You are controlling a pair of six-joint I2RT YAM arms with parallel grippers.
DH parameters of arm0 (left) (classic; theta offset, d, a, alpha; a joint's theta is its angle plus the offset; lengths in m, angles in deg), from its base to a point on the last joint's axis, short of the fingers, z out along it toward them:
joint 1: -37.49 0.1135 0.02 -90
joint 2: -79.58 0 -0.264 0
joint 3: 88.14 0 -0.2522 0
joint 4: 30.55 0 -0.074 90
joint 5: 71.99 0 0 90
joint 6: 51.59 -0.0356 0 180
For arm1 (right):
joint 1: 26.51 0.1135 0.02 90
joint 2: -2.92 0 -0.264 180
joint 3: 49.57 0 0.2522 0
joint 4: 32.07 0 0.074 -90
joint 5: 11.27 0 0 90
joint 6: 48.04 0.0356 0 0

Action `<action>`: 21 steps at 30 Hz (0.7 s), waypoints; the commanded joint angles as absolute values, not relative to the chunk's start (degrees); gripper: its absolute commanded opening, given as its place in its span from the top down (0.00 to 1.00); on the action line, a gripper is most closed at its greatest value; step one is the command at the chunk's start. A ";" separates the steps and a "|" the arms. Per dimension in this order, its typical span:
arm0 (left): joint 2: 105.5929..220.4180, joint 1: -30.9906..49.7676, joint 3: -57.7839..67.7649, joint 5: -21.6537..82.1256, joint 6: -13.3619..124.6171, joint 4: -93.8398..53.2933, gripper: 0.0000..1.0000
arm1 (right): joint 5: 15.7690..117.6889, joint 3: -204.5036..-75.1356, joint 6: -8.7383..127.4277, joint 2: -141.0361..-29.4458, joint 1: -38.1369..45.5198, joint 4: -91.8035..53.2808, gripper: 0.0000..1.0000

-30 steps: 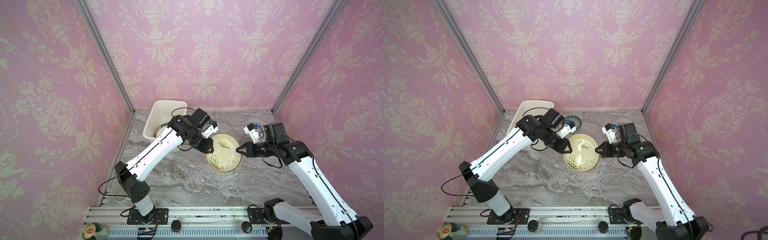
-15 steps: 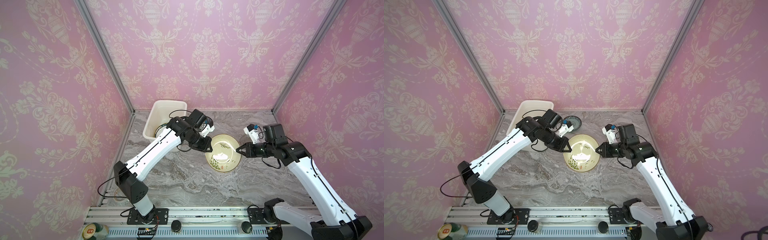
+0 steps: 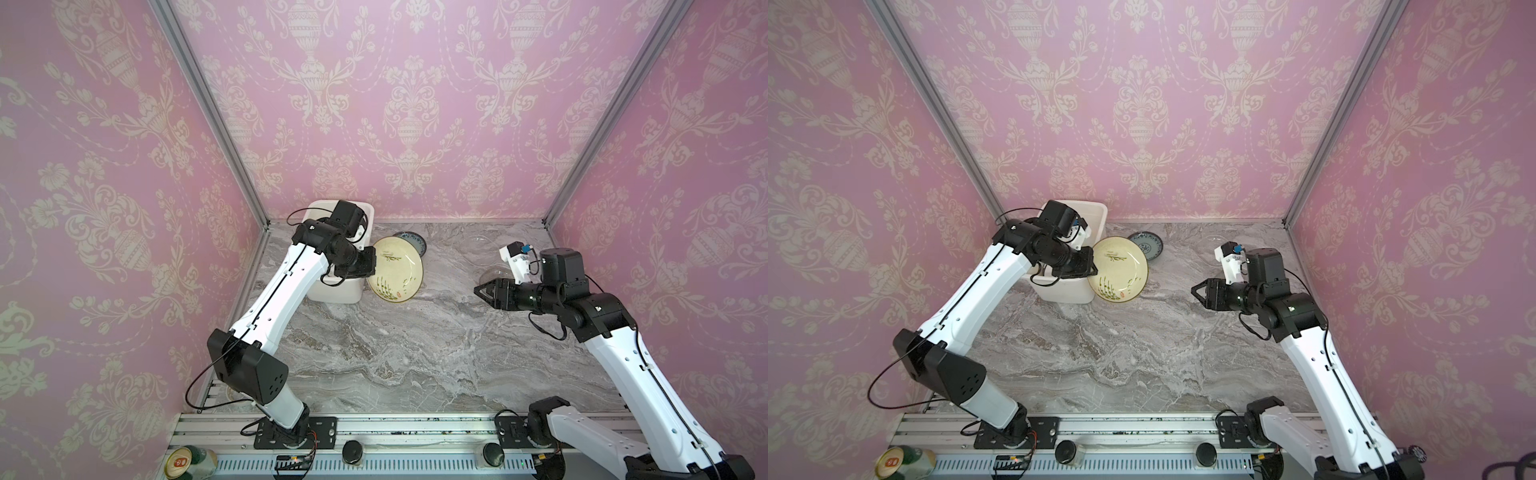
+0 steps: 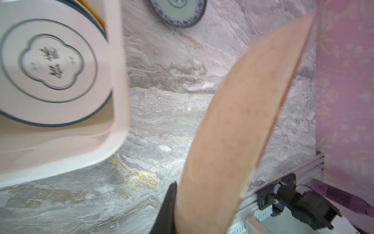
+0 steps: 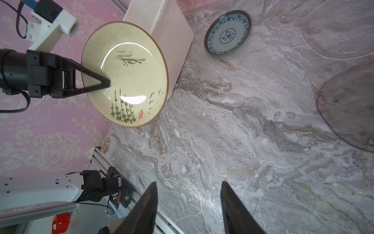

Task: Place the plates into the plastic bin on the countertop
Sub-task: Place the plate in the plastic bin.

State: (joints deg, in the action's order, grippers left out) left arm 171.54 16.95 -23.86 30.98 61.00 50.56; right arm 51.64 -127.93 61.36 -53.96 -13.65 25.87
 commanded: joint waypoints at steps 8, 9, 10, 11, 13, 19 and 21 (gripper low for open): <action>165.30 30.56 -26.75 17.82 62.59 43.84 1.00 | 48.17 -121.13 62.97 -51.74 -13.99 24.60 0.49; 165.71 31.65 -26.92 17.49 62.34 43.64 1.00 | 47.93 -120.69 62.88 -51.59 -13.96 24.65 0.49; 166.15 32.44 -26.99 17.14 61.97 43.53 1.00 | 47.80 -120.36 62.79 -51.53 -14.03 24.66 0.49; 166.68 33.10 -27.11 16.18 61.63 43.64 1.00 | 47.60 -120.05 62.79 -51.42 -14.01 24.60 0.49; 167.69 34.13 -27.40 15.18 61.08 43.51 1.00 | 47.10 -119.58 62.79 -51.37 -14.05 24.53 0.49; 171.51 34.98 -28.85 12.25 58.00 44.06 1.00 | 46.49 -119.15 62.19 -51.39 -14.12 24.83 0.49; 173.19 35.12 -29.69 12.09 56.05 44.91 1.00 | 46.42 -118.99 62.13 -51.48 -14.21 25.02 0.49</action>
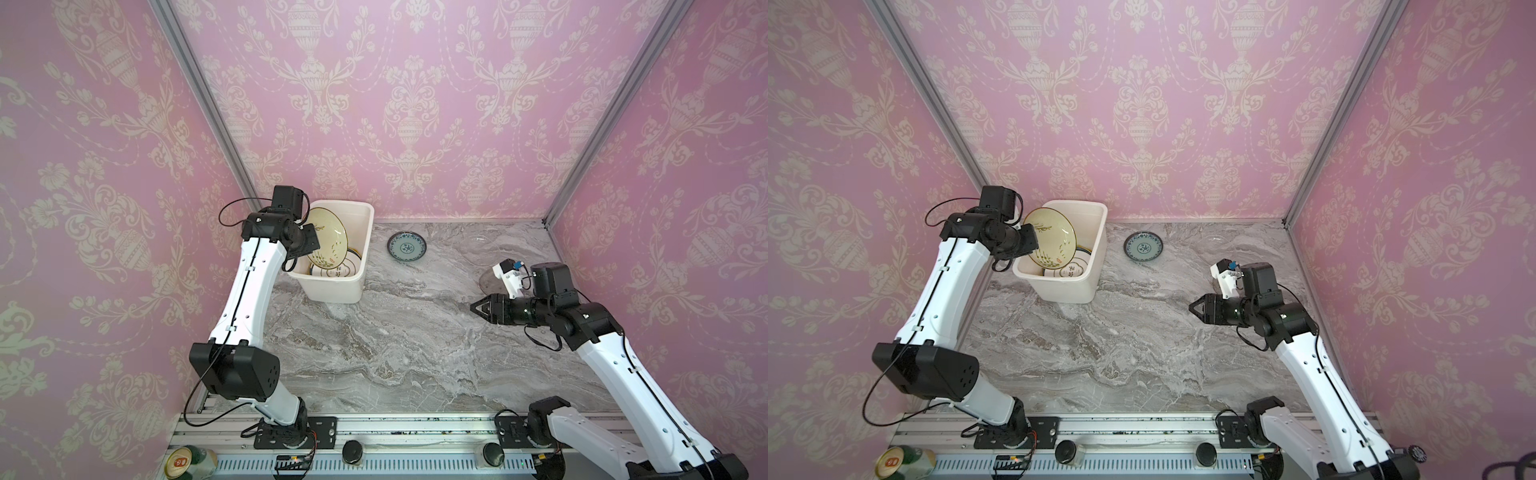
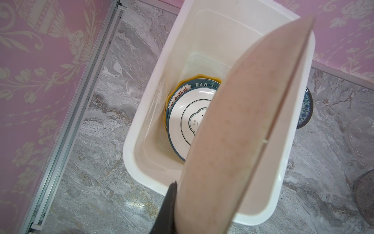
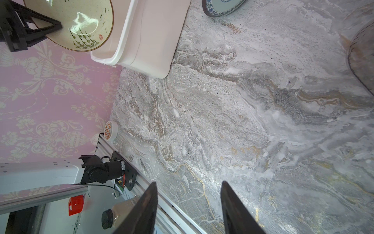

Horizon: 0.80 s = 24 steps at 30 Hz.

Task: Place the plates into the plastic bin on the countertop
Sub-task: Place the plate in the plastic bin.

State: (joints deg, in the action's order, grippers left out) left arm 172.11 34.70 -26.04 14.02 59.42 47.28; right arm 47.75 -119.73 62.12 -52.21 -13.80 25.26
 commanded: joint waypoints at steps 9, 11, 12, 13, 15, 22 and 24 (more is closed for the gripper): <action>178.73 36.12 -32.20 15.48 47.09 46.31 1.00 | 44.96 -117.81 64.35 -52.64 -14.21 22.49 0.50; 179.51 36.83 -32.29 17.33 45.72 46.41 1.00 | 44.72 -118.15 64.55 -53.12 -14.20 22.32 0.50; 179.77 37.25 -32.17 18.06 45.44 46.19 1.00 | 44.49 -118.25 64.64 -53.33 -14.21 22.30 0.50; 180.02 37.67 -31.94 19.12 45.44 45.96 1.00 | 44.37 -118.40 64.66 -53.45 -14.20 22.21 0.50; 180.87 38.60 -31.29 21.63 45.52 45.36 1.00 | 44.22 -118.09 64.88 -53.52 -14.21 21.83 0.50; 183.98 39.07 -29.55 26.24 44.12 44.84 1.00 | 43.84 -116.10 65.86 -52.32 -14.21 20.12 0.50; 184.49 39.08 -29.03 27.05 44.12 44.49 1.00 | 43.75 -115.59 66.13 -52.10 -14.21 19.66 0.50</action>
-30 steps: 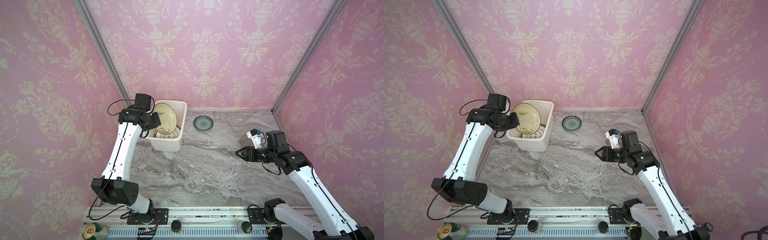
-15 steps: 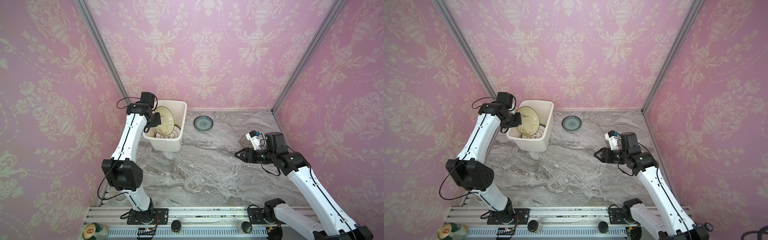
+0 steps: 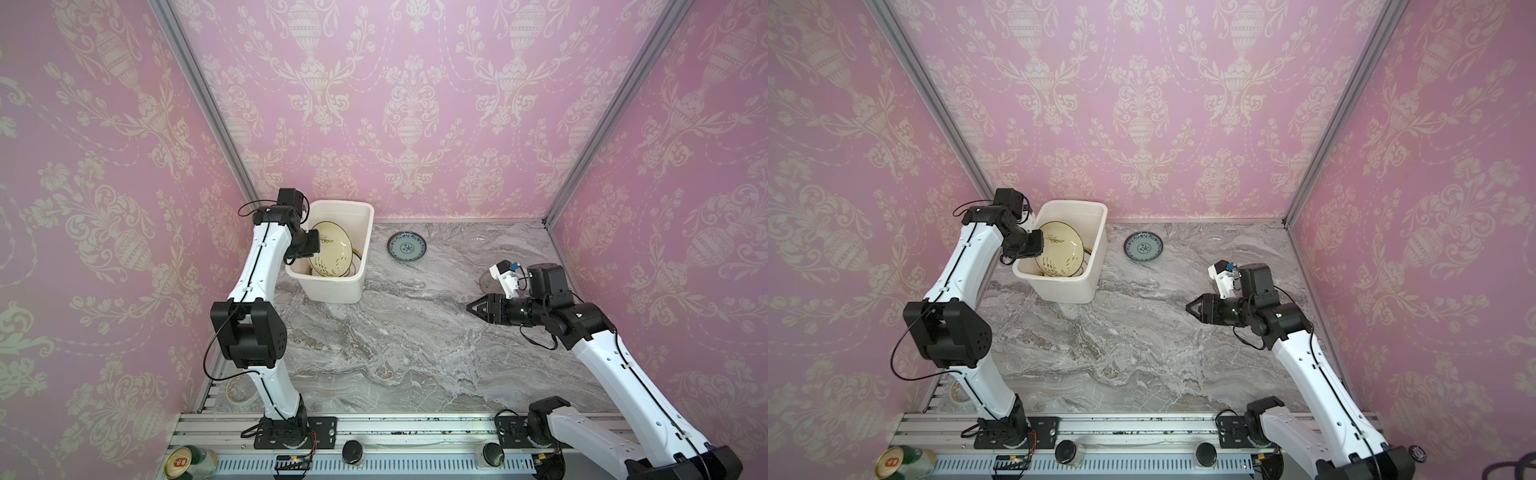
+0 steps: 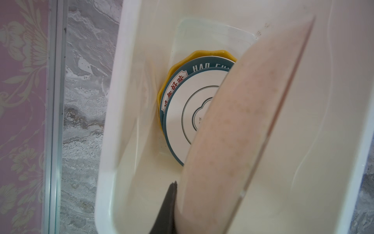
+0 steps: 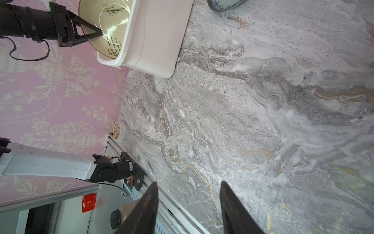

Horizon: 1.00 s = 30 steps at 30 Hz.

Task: Place the plates into the plastic bin on the countertop
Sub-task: Place the plate in the plastic bin.

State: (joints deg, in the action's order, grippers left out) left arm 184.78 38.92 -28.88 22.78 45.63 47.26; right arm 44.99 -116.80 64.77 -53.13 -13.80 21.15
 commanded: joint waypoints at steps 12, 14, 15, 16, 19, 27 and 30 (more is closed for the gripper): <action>188.34 39.14 -28.94 31.71 44.60 44.47 1.00 | 43.31 -112.78 67.39 -52.00 -14.20 17.28 0.51; 189.70 38.99 -29.61 32.71 44.82 45.25 1.00 | 43.23 -112.17 67.95 -51.96 -14.20 16.55 0.51; 190.21 38.99 -29.73 32.90 44.78 45.50 1.00 | 43.14 -111.98 68.19 -52.09 -14.21 16.29 0.51; 190.46 38.92 -29.64 33.18 44.74 45.67 1.00 | 43.15 -111.78 68.32 -52.09 -14.20 16.07 0.51; 190.69 38.92 -28.72 33.37 44.58 45.49 1.00 | 43.30 -111.67 68.26 -52.18 -14.20 15.92 0.51; 191.93 38.93 -27.69 32.16 44.04 46.59 1.00 | 43.48 -112.00 68.22 -52.86 -14.21 15.57 0.51; 192.51 38.95 -27.64 31.38 43.69 47.25 1.00 | 43.51 -112.10 68.22 -52.89 -14.21 15.53 0.51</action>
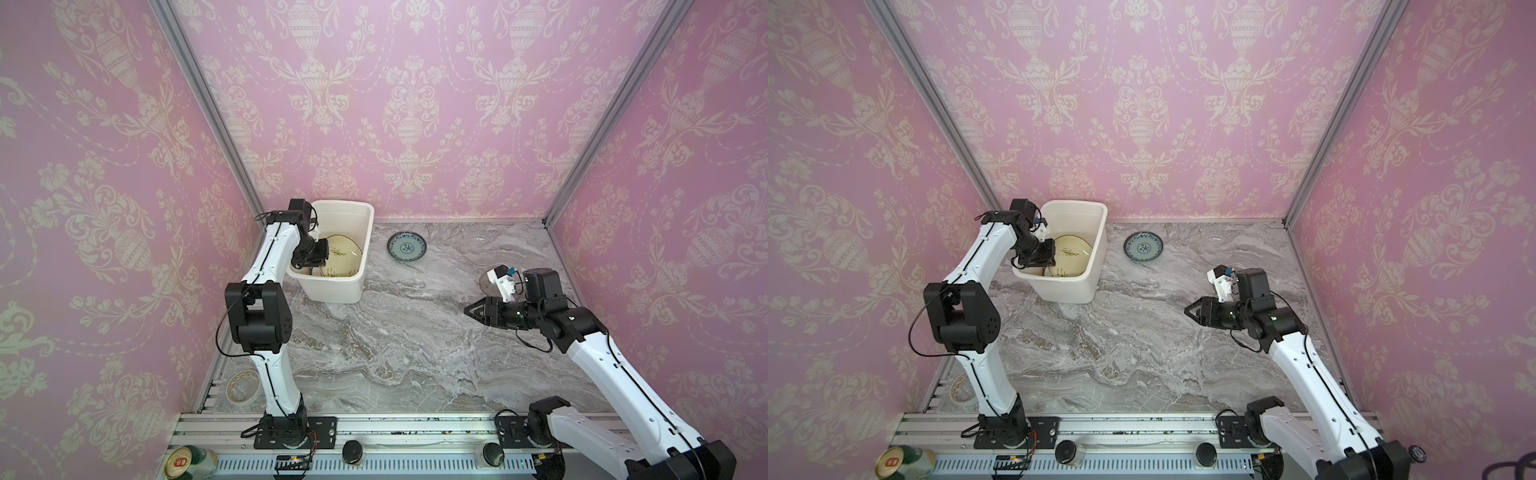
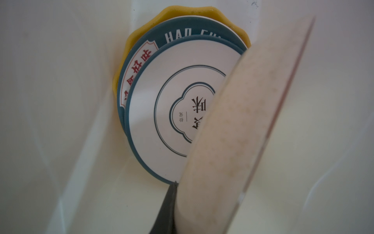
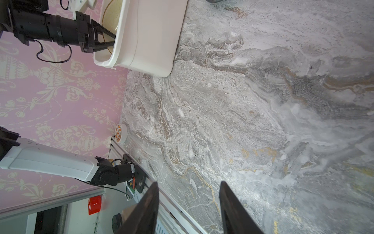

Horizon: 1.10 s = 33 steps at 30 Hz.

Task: Place the plates into the plastic bin on the countertop
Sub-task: Place the plate in the plastic bin.

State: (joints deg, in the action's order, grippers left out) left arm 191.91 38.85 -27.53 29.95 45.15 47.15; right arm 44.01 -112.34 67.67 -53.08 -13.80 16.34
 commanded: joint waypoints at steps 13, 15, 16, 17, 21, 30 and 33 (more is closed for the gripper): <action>194.01 38.93 -26.49 28.91 42.63 48.52 0.96 | 43.49 -111.93 68.06 -53.21 -14.21 15.45 0.51; 194.14 38.90 -26.36 28.38 42.62 48.52 0.93 | 43.43 -111.91 68.06 -53.25 -14.18 15.45 0.51; 194.16 38.91 -26.49 28.09 42.57 48.60 0.92 | 43.45 -112.06 68.06 -53.40 -14.20 15.47 0.51; 194.19 38.98 -26.46 27.79 42.49 48.60 0.91 | 43.44 -112.02 68.06 -53.46 -14.23 15.40 0.51; 194.19 38.95 -26.24 26.34 42.62 48.71 0.89 | 43.23 -112.17 68.24 -53.61 -14.21 15.12 0.51; 193.94 38.95 -24.73 21.56 42.75 49.31 0.84 | 42.68 -112.11 68.33 -53.94 -14.21 14.48 0.51; 193.83 39.00 -24.25 20.06 42.85 49.14 0.83 | 42.52 -112.02 68.33 -54.00 -14.18 14.33 0.51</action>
State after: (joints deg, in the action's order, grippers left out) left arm 193.27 38.92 -26.13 26.02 44.80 47.15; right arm 43.51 -112.34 67.70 -53.63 -13.80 15.29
